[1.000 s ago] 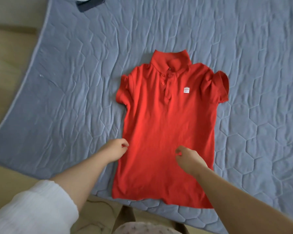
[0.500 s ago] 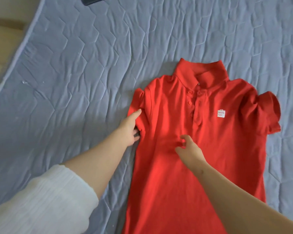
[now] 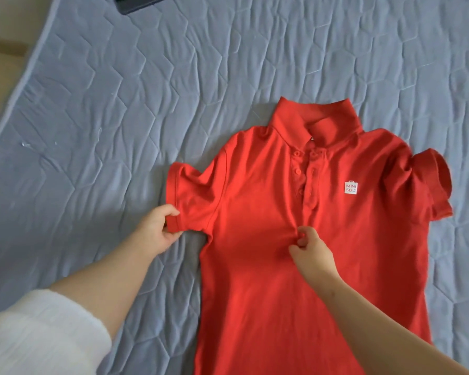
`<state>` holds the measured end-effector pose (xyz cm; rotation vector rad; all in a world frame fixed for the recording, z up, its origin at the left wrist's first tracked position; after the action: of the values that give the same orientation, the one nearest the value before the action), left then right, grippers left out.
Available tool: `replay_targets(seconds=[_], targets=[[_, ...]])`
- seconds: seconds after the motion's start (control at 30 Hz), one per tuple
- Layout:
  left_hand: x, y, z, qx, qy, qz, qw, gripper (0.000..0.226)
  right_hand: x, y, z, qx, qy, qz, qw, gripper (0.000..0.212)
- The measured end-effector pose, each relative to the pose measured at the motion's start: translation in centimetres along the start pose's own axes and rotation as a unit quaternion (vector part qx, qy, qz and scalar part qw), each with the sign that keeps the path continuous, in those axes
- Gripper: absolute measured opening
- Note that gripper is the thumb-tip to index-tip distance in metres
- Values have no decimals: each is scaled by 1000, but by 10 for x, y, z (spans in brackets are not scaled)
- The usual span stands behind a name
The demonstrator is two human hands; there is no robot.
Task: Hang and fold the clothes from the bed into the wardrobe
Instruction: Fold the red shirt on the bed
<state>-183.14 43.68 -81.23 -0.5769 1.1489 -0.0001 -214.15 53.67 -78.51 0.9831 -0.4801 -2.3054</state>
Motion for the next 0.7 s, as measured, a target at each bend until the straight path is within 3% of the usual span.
replay_targets(seconds=[0.07, 0.2, 0.33, 0.47, 0.53, 0.6, 0.7], targets=[[-12, -5, -20, 73, 49, -2, 996, 5, 1, -2, -6, -10, 11, 3, 1000, 47], [-16, -23, -51, 131, 101, -25, 986, 15, 3, -7, -14, -17, 25, 7, 1000, 52], [-3, -12, -34, 207, 33, -14, 978, 28, 6, -11, -16, -19, 30, 4, 999, 52], [2, -11, -13, 171, -80, -40, 981, 38, 5, -10, -16, -15, 45, 4, 999, 53], [-6, -32, -6, 158, -181, -121, 963, 38, 4, -9, -14, 1, 49, 6, 999, 53], [-44, -61, -11, 190, -249, -273, 910, 35, 1, -8, -10, 18, 53, 11, 998, 54], [-120, -67, -55, 248, -209, -474, 818, 26, -4, -9, -4, 29, 54, 14, 998, 55]])
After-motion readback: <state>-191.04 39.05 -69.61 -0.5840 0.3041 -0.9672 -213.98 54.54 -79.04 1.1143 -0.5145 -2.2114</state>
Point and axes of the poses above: each hand's wrist, its own x-axis towards the middle knuckle, its own z-axis out of the back of the hand, y = z × x, the point moved 10 cm from there along x, towards the middle knuckle, and after that the axes turned 13 degrees about -y, right-handed, at the moved point
